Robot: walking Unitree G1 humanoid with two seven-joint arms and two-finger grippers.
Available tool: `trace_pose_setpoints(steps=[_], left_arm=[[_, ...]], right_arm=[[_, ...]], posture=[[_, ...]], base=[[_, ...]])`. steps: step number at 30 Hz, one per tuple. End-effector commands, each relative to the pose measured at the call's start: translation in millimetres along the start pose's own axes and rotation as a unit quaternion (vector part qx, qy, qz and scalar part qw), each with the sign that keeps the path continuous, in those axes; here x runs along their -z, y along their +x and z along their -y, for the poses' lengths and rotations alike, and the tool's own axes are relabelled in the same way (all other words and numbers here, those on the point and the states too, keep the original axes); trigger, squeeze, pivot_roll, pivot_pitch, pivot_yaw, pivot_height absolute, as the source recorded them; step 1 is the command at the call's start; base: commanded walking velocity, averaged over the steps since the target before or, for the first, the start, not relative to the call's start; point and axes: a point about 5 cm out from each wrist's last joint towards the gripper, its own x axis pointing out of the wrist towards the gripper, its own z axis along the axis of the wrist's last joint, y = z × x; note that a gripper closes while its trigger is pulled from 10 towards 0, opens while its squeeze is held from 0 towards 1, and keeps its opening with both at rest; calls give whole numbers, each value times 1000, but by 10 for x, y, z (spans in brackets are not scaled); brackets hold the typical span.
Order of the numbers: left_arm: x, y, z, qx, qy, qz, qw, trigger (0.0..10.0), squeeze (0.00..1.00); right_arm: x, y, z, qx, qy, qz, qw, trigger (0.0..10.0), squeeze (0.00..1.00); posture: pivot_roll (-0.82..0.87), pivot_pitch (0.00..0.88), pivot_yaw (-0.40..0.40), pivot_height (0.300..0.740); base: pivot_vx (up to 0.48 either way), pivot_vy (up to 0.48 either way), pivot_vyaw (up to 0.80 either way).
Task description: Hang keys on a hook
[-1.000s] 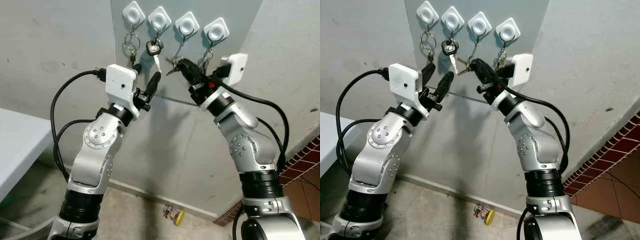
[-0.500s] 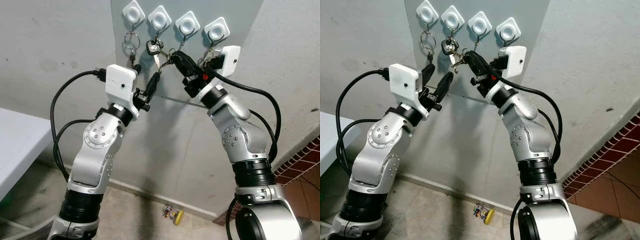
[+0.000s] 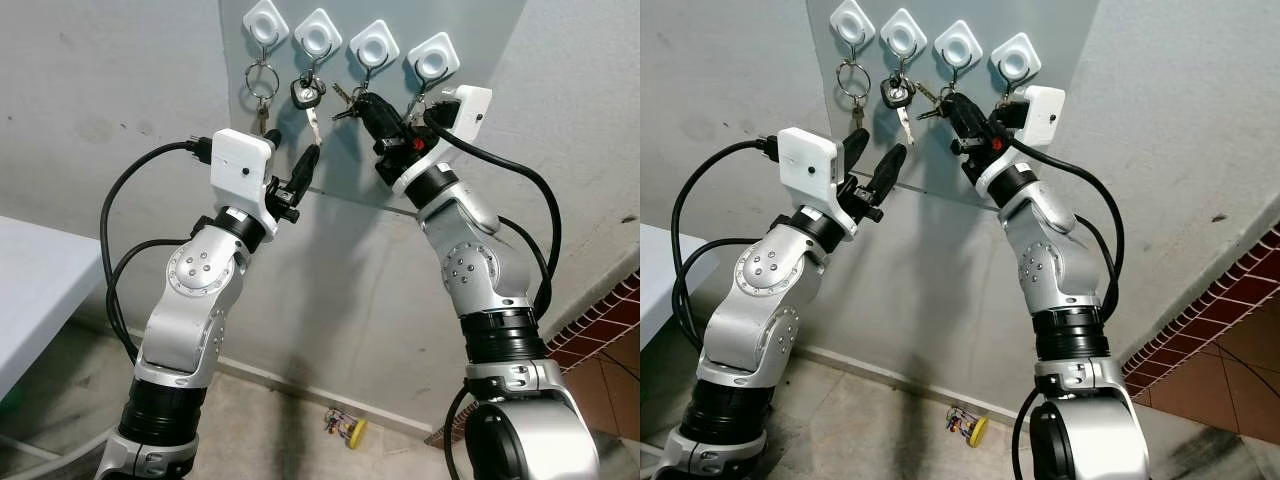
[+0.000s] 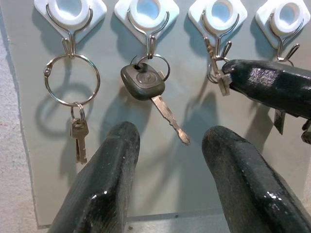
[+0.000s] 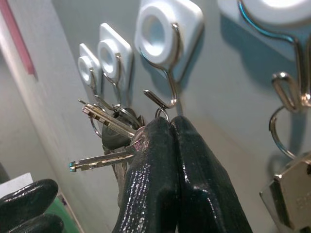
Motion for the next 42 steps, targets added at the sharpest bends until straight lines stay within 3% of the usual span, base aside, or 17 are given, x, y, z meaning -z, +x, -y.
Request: trace_pose_setpoints(steps=[1, 6, 21, 28, 42], left_arm=[[-73, 20, -5, -2, 8, 9, 1000, 10000, 0], [-74, 21, -13, -4, 9, 9, 1000, 10000, 0], [-75, 23, -25, -6, 10, 9, 1000, 10000, 0], [-78, 23, -21, -5, 11, 9, 1000, 10000, 0], [-75, 23, -22, -4, 12, 9, 1000, 10000, 0]], right_arm=[[-108, 52, 4, 7, 9, 12, 1000, 10000, 0], [-112, 50, -24, -20, -20, 17, 999, 10000, 0], [-75, -4, -72, -57, -23, 20, 998, 10000, 0], [38, -17, -3, -38, -50, -18, 998, 10000, 0], [-174, -16, -130, -87, 9, 51, 995, 10000, 0]], posture=[[32, 86, -88, 740], [35, 86, -90, 740], [33, 87, -86, 740], [34, 87, -85, 740], [34, 86, -84, 740]], base=[[0, 0, 0], [0, 0, 0], [0, 0, 0], [0, 0, 0], [0, 0, 0]])
